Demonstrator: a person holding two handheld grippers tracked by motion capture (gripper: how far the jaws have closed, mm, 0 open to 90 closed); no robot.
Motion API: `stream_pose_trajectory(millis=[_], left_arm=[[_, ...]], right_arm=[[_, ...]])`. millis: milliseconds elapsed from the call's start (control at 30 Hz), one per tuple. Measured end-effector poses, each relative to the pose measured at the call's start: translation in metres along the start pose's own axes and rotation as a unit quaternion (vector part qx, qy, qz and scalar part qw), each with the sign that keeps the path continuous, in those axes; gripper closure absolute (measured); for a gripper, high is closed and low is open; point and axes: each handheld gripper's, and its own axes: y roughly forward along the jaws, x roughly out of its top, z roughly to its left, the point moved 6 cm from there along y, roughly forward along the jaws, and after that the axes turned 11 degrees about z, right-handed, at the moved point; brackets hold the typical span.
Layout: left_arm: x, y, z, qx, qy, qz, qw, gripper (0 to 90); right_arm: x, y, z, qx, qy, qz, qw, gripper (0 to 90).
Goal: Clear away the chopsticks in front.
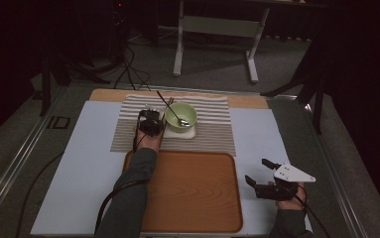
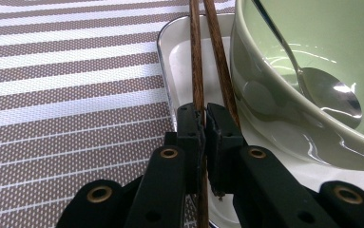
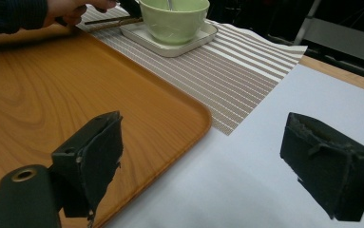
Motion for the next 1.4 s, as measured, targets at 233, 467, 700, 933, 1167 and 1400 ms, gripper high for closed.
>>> stream_pose_trajectory(millis=[233, 467, 700, 933, 1167, 1400], left_arm=[[-0.001, -0.005, 0.002, -0.007, -0.003, -0.007, 0.9999, 86.0], [-0.001, -0.018, 0.006, -0.009, -0.007, -0.019, 0.9998, 86.1], [-0.005, -0.033, 0.011, -0.007, -0.014, -0.027, 0.9995, 86.1], [-0.010, -0.048, 0.016, -0.001, -0.015, -0.040, 0.9991, 86.1], [-0.015, -0.059, 0.023, 0.011, -0.021, -0.042, 0.9988, 86.1], [-0.024, -0.075, 0.034, 0.023, -0.033, -0.049, 0.9980, 86.1]], right_arm=[[0.000, 0.000, 0.000, -0.001, 0.000, -0.001, 1.0000, 13.5], [0.000, -0.001, -0.001, -0.003, -0.001, -0.002, 1.0000, 13.5], [0.000, -0.001, 0.000, -0.004, -0.001, -0.001, 1.0000, 13.5], [0.000, -0.001, -0.001, -0.005, -0.001, -0.001, 1.0000, 13.5], [0.000, -0.001, -0.001, -0.006, -0.001, -0.001, 1.0000, 13.5], [0.000, -0.003, -0.001, -0.006, 0.001, -0.003, 1.0000, 13.5]])
